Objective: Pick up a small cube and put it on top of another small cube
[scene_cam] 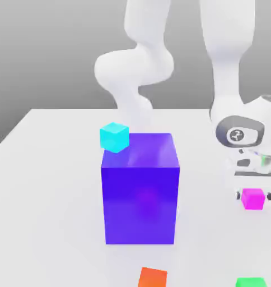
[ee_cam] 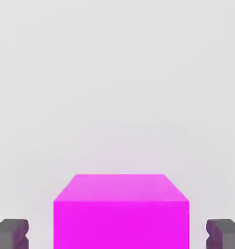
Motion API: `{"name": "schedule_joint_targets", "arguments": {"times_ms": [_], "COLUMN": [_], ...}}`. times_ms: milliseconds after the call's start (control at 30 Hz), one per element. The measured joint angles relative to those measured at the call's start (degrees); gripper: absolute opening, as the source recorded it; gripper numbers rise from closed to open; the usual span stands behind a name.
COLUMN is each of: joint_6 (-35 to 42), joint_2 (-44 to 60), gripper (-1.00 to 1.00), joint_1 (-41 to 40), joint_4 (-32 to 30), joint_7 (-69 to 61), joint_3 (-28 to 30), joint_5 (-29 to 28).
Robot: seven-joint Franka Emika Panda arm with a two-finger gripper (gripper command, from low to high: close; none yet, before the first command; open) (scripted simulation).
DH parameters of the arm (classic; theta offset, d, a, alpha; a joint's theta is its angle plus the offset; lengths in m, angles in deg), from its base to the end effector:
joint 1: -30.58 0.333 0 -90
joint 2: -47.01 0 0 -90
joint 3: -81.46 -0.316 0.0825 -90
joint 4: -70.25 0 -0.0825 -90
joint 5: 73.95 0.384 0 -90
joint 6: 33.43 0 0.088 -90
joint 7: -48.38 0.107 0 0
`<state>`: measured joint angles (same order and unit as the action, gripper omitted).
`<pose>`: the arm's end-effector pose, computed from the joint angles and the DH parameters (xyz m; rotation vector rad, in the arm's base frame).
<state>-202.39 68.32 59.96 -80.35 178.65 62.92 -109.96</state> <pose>0.2292 0.3351 0.1286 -2.8665 1.2778 0.0032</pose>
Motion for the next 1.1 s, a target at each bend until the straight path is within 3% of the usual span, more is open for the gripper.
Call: {"name": "schedule_joint_targets", "arguments": {"times_ms": [167, 433, 933, 1067, 1100], "joint_6": [0.5, 7.7, 25.6, 22.9, 21.4], "joint_2": [-0.9, -11.9, -1.7, 4.5, 6.3], "gripper": [-1.0, -1.0, -1.0, -1.0, 1.0], "joint_1": [-1.1, -11.1, -20.2, -20.2, -19.8], "joint_4": [-0.3, -3.3, 25.8, 29.5, 29.7], "joint_7": [-1.0, -14.7, 5.3, 9.0, 9.6], "joint_3": [-1.4, -14.8, 1.5, 5.0, 5.6], "joint_5": [1.4, 20.1, 26.9, 25.6, 25.0]}}
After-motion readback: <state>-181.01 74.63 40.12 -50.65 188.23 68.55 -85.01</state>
